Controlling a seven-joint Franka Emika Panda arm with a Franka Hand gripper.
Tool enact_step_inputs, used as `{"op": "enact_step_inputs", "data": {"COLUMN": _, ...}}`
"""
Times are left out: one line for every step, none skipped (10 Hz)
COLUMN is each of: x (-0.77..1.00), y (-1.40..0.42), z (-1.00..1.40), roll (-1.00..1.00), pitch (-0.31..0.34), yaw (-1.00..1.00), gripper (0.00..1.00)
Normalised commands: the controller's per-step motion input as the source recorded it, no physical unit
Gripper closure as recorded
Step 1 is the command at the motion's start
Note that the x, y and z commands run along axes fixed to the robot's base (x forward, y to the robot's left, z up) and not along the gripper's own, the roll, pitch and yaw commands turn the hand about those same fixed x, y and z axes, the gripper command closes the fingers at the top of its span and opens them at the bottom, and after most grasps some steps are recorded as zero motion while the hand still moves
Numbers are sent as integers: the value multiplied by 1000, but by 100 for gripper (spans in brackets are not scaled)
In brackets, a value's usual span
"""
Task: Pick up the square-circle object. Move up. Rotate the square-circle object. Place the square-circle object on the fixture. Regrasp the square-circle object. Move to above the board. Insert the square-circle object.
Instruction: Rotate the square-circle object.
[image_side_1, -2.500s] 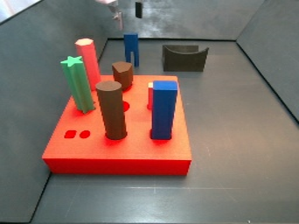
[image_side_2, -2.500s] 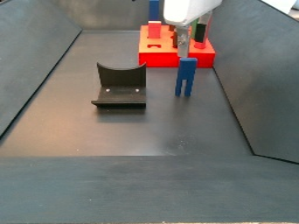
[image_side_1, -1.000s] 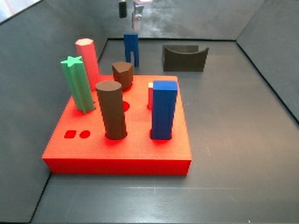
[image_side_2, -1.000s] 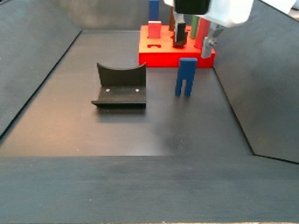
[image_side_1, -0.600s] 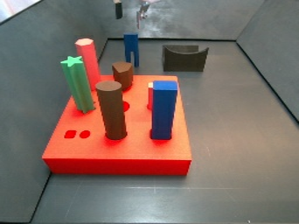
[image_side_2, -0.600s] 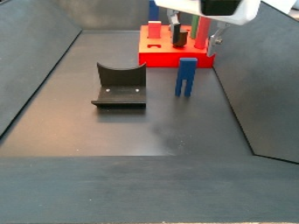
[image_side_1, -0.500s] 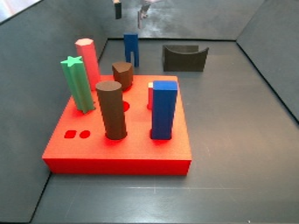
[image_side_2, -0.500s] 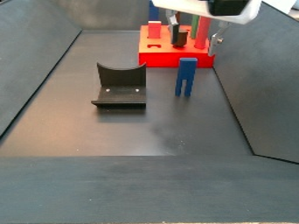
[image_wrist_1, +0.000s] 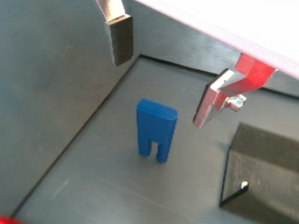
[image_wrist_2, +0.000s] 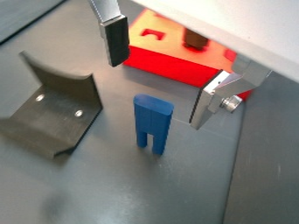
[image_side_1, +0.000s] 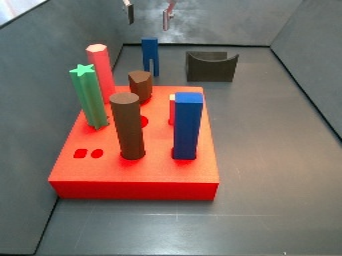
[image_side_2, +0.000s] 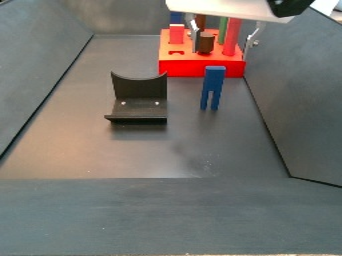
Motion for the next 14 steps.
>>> {"op": "enact_step_inputs", "data": {"x": 37, "y": -5, "z": -20, "roll": -93, "pitch": 18, "yaw": 1000, "gripper": 0}}
{"op": "enact_step_inputs", "data": {"x": 37, "y": -5, "z": -19, "roll": -118, "pitch": 22, "yaw": 1000, "gripper": 0}}
{"op": "enact_step_inputs", "data": {"x": 37, "y": -4, "z": -19, "roll": -134, "pitch": 27, "yaw": 932, "gripper": 0}}
{"op": "enact_step_inputs", "data": {"x": 36, "y": 0, "z": -19, "roll": -116, "pitch": 28, "yaw": 602, "gripper": 0}}
{"op": "enact_step_inputs", "data": {"x": 36, "y": 2, "z": -19, "roll": -108, "pitch": 29, "yaw": 461, "gripper": 0}}
{"op": "enact_step_inputs", "data": {"x": 36, "y": 2, "z": -19, "roll": -106, "pitch": 29, "yaw": 260, "gripper": 0}}
{"op": "enact_step_inputs", "data": {"x": 0, "y": 0, "z": -1000, "roll": -106, "pitch": 29, "yaw": 172, "gripper": 0}}
{"op": "enact_step_inputs", "data": {"x": 19, "y": 1, "z": -1000, "roll": -103, "pitch": 8, "yaw": 105, "gripper": 0}}
{"op": "enact_step_inputs", "data": {"x": 30, "y": 0, "z": -1000, "roll": -103, "pitch": -10, "yaw": 86, "gripper": 0}}
{"op": "enact_step_inputs", "data": {"x": 37, "y": -4, "z": -998, "roll": -96, "pitch": -25, "yaw": 53, "gripper": 0}}
{"op": "enact_step_inputs", "data": {"x": 38, "y": -4, "z": -864, "roll": -95, "pitch": -31, "yaw": 35, "gripper": 0}}
{"op": "enact_step_inputs", "data": {"x": 36, "y": -3, "z": -678, "roll": -100, "pitch": -34, "yaw": 24, "gripper": 0}}
{"op": "enact_step_inputs", "data": {"x": 36, "y": -1, "z": -586, "roll": -104, "pitch": -35, "yaw": 20, "gripper": 0}}
{"op": "enact_step_inputs", "data": {"x": 40, "y": -1, "z": -405, "roll": -115, "pitch": -35, "yaw": 18, "gripper": 0}}
